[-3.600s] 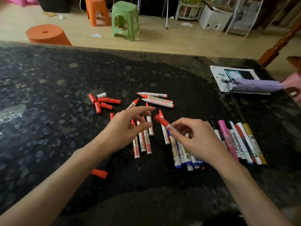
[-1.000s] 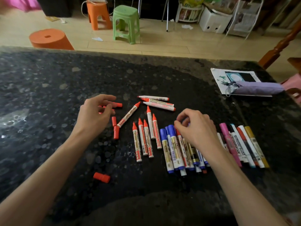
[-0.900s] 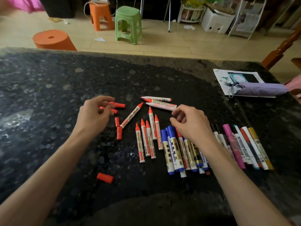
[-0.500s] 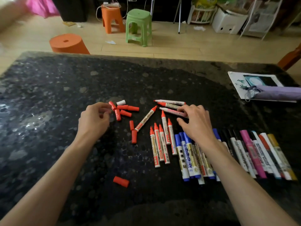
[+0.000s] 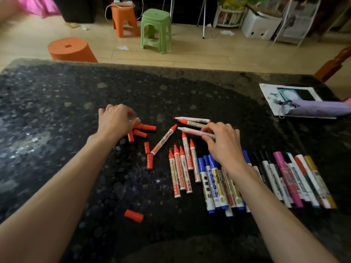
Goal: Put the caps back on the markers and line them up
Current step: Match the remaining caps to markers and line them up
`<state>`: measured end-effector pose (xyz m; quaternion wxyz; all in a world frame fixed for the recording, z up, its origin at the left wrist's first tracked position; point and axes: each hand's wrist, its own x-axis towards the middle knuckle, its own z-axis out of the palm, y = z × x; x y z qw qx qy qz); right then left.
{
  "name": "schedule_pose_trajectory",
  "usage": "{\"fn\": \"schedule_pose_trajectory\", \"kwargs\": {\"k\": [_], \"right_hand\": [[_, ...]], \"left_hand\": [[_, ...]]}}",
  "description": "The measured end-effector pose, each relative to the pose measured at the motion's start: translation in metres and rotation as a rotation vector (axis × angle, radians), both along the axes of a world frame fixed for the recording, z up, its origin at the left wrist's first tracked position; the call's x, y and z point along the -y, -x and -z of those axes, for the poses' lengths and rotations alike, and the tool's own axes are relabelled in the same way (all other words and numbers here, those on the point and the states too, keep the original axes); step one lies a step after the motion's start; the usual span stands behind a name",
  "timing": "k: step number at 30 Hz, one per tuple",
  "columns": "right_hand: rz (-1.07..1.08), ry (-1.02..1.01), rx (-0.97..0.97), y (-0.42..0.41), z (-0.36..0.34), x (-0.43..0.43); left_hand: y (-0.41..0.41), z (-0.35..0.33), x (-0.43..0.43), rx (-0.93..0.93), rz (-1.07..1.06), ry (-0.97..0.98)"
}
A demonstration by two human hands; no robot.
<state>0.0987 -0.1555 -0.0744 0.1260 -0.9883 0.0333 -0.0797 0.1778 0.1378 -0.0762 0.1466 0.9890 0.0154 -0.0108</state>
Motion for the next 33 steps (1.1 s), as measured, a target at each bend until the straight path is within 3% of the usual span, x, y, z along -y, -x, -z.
{"fn": "schedule_pose_trajectory", "kwargs": {"k": [3,6,9,12,14,21,33], "right_hand": [[-0.004,-0.087,-0.007,0.002,-0.002,-0.001],[-0.003,-0.156,-0.023,0.006,-0.005,0.001],[-0.023,-0.223,0.004,0.01,-0.011,0.003],[-0.038,-0.292,0.008,0.017,-0.016,0.002],[-0.058,-0.325,0.009,0.025,-0.02,0.002],[-0.181,-0.294,0.058,0.06,-0.035,0.0],[-0.21,-0.195,0.124,0.067,-0.036,0.001]], "left_hand": [[-0.011,-0.001,0.0,-0.057,0.002,-0.013],[-0.014,0.001,0.002,0.001,0.018,0.023],[-0.003,-0.005,0.007,0.123,0.091,0.313],[0.026,-0.015,0.018,0.042,0.228,0.66],[0.049,-0.019,0.024,-0.011,0.272,0.779],[0.085,-0.03,0.028,-0.017,0.309,0.824],[0.091,-0.032,0.048,-0.039,0.39,0.812]]}}
